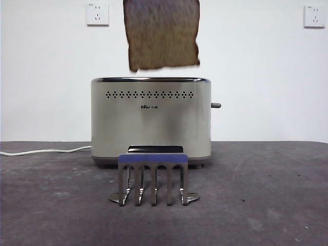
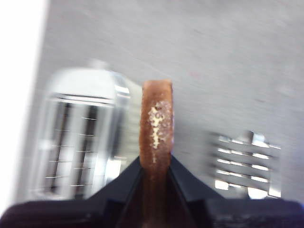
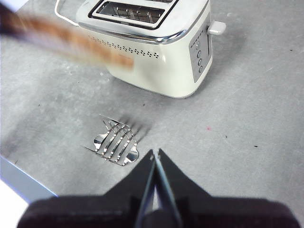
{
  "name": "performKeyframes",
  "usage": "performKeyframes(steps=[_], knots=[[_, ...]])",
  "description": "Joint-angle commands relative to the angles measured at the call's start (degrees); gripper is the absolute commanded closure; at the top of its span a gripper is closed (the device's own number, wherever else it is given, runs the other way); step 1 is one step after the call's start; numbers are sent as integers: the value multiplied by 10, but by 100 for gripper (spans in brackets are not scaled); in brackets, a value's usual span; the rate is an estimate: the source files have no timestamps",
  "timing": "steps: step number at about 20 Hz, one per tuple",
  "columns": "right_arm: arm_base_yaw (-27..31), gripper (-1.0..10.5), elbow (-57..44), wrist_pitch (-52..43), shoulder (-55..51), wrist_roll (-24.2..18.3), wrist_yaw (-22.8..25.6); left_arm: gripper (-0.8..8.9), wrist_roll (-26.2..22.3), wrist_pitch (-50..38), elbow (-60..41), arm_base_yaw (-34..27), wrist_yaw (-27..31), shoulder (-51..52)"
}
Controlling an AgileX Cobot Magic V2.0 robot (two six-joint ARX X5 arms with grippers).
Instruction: Pick up a slice of bread from the rack,put the bread on the toaster,press the button
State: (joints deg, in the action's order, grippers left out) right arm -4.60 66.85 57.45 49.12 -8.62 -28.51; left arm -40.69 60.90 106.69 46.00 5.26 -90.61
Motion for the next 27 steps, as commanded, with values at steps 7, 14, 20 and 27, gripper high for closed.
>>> performKeyframes(steps=[7,14,20,27], knots=[[-2,958,1,1,0,-4,-1,823,-128,-91,18,-61,39,-2],[-2,958,1,1,11,-4,-1,823,-165,-101,18,-118,-35,-37],[-2,958,1,1,11,-5,-1,823,-165,-99,18,-139,-75,-72],[-2,958,1,1,24,-5,-1,823,-166,-103,18,-152,-92,-94]])
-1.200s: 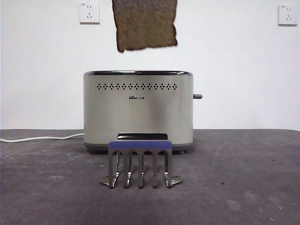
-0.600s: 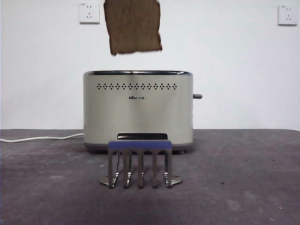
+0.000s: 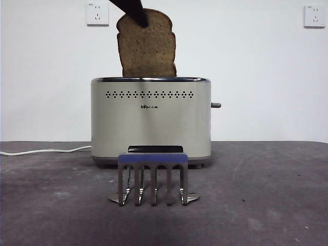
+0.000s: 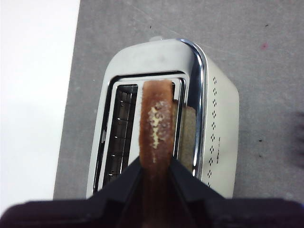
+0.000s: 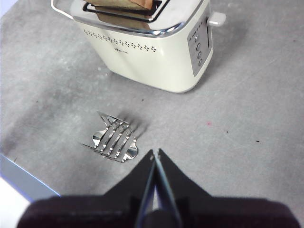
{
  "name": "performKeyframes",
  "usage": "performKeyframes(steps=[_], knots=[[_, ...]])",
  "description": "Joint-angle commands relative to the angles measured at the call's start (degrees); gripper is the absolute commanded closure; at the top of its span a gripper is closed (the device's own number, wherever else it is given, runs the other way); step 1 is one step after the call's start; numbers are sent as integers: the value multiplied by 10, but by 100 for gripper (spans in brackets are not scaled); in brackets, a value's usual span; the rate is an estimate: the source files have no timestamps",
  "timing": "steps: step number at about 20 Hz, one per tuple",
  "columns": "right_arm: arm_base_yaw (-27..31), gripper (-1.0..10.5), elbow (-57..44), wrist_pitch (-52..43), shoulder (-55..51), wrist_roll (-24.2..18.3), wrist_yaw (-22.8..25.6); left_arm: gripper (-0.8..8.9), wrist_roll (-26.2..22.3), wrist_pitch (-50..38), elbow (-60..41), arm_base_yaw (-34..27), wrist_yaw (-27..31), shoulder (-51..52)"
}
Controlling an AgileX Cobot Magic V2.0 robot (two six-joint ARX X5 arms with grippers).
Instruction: Pick up a slice of bread from the rack,put the bread on the toaster,press the button
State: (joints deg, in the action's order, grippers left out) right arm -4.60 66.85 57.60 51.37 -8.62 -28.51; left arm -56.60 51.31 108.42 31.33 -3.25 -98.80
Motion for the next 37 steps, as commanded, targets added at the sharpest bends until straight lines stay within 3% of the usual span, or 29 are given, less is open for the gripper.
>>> performKeyframes(steps=[1,9,12,15,17,24,27,32,37], knots=[[-2,958,1,0,4,-5,-1,823,-7,-5,1,-9,-19,-16],[-2,958,1,-1,17,-5,-1,814,-10,-28,1,-28,-31,-57],[-2,958,1,-1,28,-7,-1,799,14,-55,1,-34,-30,-72],[-2,958,1,-3,39,-14,-1,535,16,-83,1,-37,-30,-75],[-2,958,1,-15,47,-14,-1,422,36,-102,1,-37,-29,-75],[-2,958,1,-94,100,-7,-1,395,129,-103,1,-37,-16,-67],[-2,958,1,-178,138,37,-7,396,191,-92,1,-37,-12,-38],[-2,958,1,-349,235,135,-105,396,346,-44,1,-37,-22,40],[-5,959,1,-524,361,250,-136,396,406,49,1,-36,-126,116]])
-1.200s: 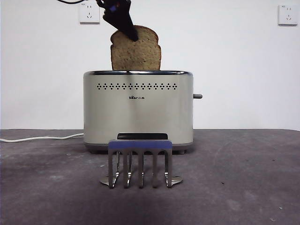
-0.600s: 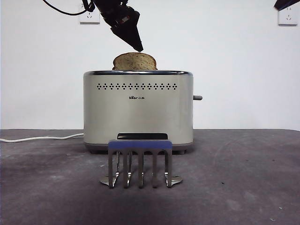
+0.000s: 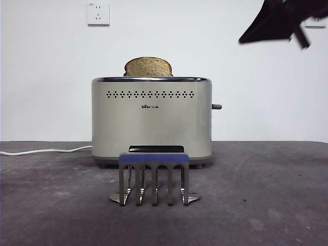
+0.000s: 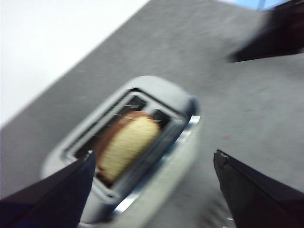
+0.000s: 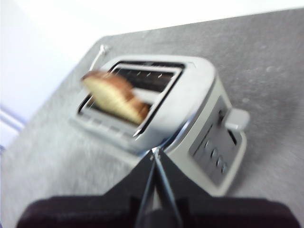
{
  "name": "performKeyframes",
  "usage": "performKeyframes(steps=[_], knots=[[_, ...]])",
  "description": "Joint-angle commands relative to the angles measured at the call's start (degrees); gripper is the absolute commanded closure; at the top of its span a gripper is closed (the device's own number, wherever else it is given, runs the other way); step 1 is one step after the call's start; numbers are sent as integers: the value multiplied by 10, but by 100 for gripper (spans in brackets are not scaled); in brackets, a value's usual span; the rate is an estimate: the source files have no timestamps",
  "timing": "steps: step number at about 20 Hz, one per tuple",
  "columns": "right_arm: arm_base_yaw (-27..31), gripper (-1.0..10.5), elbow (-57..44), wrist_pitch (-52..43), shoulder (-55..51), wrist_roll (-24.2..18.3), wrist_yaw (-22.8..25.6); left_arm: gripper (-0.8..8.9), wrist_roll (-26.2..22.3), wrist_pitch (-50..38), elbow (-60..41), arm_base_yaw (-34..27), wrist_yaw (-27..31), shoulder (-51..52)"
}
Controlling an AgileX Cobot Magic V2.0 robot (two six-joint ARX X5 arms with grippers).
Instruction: Pick up a slice of bread from the rack,put the bread on the toaster,press the button
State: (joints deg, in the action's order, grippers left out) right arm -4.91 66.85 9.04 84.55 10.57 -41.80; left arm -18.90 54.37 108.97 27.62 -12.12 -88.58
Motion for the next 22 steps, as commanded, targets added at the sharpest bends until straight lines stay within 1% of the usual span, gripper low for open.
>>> performKeyframes(steps=[1,3,6,13,22], knots=[[-2,959,1,-61,47,73,-3,397,29,30,-5,2,-54,22],[-2,959,1,-102,77,99,-3,397,31,46,-5,2,-75,35],[-2,959,7,-149,122,130,-3,397,44,64,-5,2,-78,52],[-5,959,69,-151,203,134,-3,397,50,80,-5,2,-78,64],[-9,959,102,-152,252,129,10,397,53,82,-5,2,-78,64]])
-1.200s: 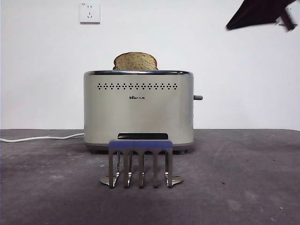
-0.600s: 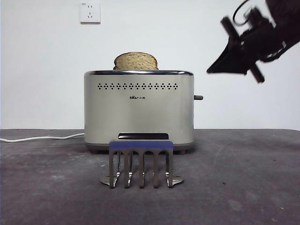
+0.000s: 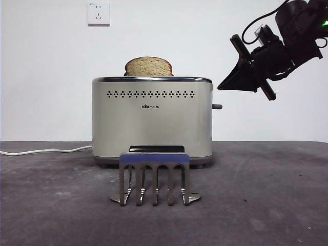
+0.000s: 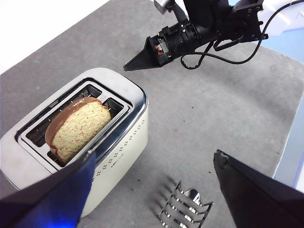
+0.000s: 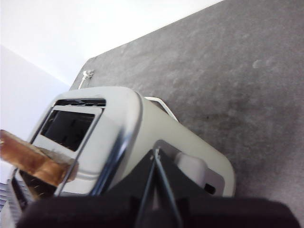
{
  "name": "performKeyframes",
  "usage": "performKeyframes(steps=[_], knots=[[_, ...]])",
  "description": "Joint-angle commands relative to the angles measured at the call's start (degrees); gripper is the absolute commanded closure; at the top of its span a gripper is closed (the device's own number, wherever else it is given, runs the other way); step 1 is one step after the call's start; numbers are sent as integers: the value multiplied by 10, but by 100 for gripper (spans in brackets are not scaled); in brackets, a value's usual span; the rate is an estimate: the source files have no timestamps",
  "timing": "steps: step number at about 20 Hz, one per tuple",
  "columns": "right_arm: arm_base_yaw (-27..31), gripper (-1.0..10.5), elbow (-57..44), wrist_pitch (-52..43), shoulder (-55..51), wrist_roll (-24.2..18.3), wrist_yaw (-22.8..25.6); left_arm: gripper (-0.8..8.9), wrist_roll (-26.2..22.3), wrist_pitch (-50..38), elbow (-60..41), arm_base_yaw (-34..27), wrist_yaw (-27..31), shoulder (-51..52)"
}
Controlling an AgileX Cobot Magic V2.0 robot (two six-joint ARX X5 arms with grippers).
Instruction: Pick up a slice of bread from the rack,put the bread on the toaster,press the button
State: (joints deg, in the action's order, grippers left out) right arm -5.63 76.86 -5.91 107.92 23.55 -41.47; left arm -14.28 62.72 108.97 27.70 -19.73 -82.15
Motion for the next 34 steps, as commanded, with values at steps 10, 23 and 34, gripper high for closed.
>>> performKeyframes(steps=[10,23,34], knots=[[-9,959,2,3,64,-9,24,397,8,0,-5,1,-2,0],[-36,959,2,101,73,-114,106,397,8,5,-5,1,-2,0],[-39,959,2,122,115,-121,114,397,9,10,-5,1,-2,0]])
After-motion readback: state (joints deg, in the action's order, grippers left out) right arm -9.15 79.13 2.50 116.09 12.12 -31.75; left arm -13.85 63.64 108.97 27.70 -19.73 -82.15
